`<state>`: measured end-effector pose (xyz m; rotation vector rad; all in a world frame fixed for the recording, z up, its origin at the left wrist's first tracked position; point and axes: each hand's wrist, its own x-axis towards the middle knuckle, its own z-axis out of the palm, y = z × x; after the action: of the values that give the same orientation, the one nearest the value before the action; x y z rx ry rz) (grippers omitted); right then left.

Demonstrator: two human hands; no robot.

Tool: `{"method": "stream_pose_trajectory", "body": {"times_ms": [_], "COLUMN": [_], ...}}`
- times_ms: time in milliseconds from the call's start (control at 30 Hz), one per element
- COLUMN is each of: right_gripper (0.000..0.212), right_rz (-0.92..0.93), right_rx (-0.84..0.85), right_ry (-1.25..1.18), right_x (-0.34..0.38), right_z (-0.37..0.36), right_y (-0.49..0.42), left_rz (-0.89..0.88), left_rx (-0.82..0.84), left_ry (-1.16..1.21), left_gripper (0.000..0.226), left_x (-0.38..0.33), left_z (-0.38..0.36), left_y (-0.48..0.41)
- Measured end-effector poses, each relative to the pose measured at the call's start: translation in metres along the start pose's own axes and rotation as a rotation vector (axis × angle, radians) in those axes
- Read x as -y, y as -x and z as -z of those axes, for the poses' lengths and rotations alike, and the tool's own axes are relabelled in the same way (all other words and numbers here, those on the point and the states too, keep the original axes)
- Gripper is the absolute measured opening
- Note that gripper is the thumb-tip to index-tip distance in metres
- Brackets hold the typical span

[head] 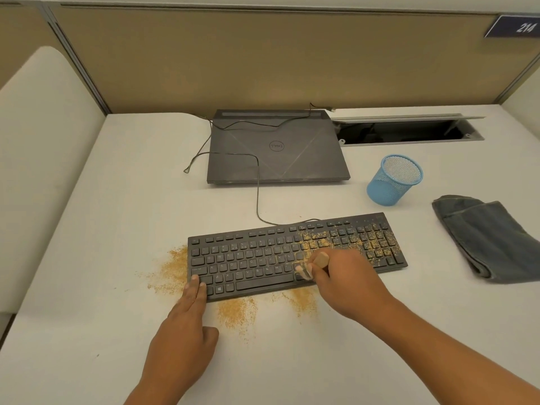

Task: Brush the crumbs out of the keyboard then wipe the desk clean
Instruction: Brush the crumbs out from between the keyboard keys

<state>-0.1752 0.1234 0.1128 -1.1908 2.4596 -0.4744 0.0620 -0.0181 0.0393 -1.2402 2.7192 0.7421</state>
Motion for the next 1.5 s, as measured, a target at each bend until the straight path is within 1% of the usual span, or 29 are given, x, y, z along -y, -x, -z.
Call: {"method": "stream_pose_trajectory", "body": {"times_ms": [67, 167, 300, 433, 533, 600, 700, 733, 833, 867, 900, 1000, 1067, 1167, 1233, 1300, 1367, 1433, 1500], "right_gripper": [0.024, 0.022, 0.02, 0.022, 0.019, 0.022, 0.021, 0.019, 0.019, 0.02, 0.02, 0.019, 0.025, 0.03, 0.029, 0.033, 0.035, 0.031, 0.029], "right_rz": [-0.011, -0.007, -0.003, -0.029, -0.031, -0.045, -0.062, -0.049, -0.013, -0.016, -0.022, -0.029, -0.029, -0.001, 0.009, 0.03, 0.058, 0.075, 0.063], "right_rx": [-0.003, -0.051, 0.034, -0.05, 0.025, 0.042, -0.055, -0.057, 0.041, 0.043, 0.013, -0.152, -0.188, -0.123, -0.078, -0.047, -0.068, -0.089, -0.052], "right_ry": [0.017, -0.051, 0.012, -0.066, -0.049, -0.049, -0.133, -0.137, -0.047, -0.049, -0.074, -0.176, -0.179, -0.129, -0.085, -0.006, 0.012, 0.001, 0.041], "right_x": [-0.001, -0.001, -0.003, -0.008, -0.012, -0.015, -0.02, -0.02, -0.022, -0.022, -0.022, -0.02, -0.019, -0.021, -0.022, -0.022, -0.021, -0.02, -0.021], "right_z": [0.003, 0.005, 0.007, 0.015, 0.013, 0.016, 0.019, 0.018, 0.014, 0.016, 0.019, 0.025, 0.024, 0.018, 0.02, 0.024, 0.027, 0.028, 0.026], "right_y": [-0.002, -0.003, -0.004, -0.012, -0.011, -0.012, -0.014, -0.014, -0.015, -0.016, -0.018, -0.028, -0.039, -0.051, -0.055, -0.057, -0.059, -0.063, -0.067], "left_rz": [0.003, 0.007, 0.003, 0.007, 0.014, 0.031, 0.027, 0.012, -0.064, -0.083, -0.091, -0.095, -0.115, -0.168, -0.175, -0.182, -0.191, -0.192, -0.193], "left_rx": [0.0, 0.002, 0.003, 0.001, 0.001, -0.015, -0.067, -0.092, -0.146, -0.155, -0.161, -0.165, -0.162, -0.171, -0.194, -0.211, -0.233, -0.247, -0.254], "left_ry": [0.009, 0.003, -0.01, -0.015, 0.003, 0.008, 0.02, 0.038, 0.065, 0.068, 0.075, 0.042, -0.021, -0.103, -0.094, -0.07, -0.048, -0.037, -0.037], "left_gripper": [0.073, 0.074, 0.073, 0.073, 0.073, 0.071, 0.07, 0.071, 0.074, 0.076, 0.079, 0.09, 0.091, 0.088, 0.086, 0.084, 0.083, 0.082, 0.082], "left_x": [0.0, 0.001, -0.001, -0.002, -0.002, -0.002, -0.007, -0.008, -0.014, -0.015, -0.016, -0.012, -0.007, 0.0, 0.001, 0.003, 0.004, 0.004, 0.004], "left_z": [0.0, -0.001, 0.001, 0.002, 0.002, 0.002, 0.003, 0.002, 0.002, 0.003, 0.003, 0.004, 0.001, -0.005, -0.008, -0.01, -0.01, -0.011, -0.012], "left_y": [0.0, 0.001, 0.0, 0.0, -0.001, -0.003, -0.011, -0.015, -0.036, -0.045, -0.053, -0.077, -0.087, -0.092, -0.093, -0.093, -0.092, -0.091, -0.09]}}
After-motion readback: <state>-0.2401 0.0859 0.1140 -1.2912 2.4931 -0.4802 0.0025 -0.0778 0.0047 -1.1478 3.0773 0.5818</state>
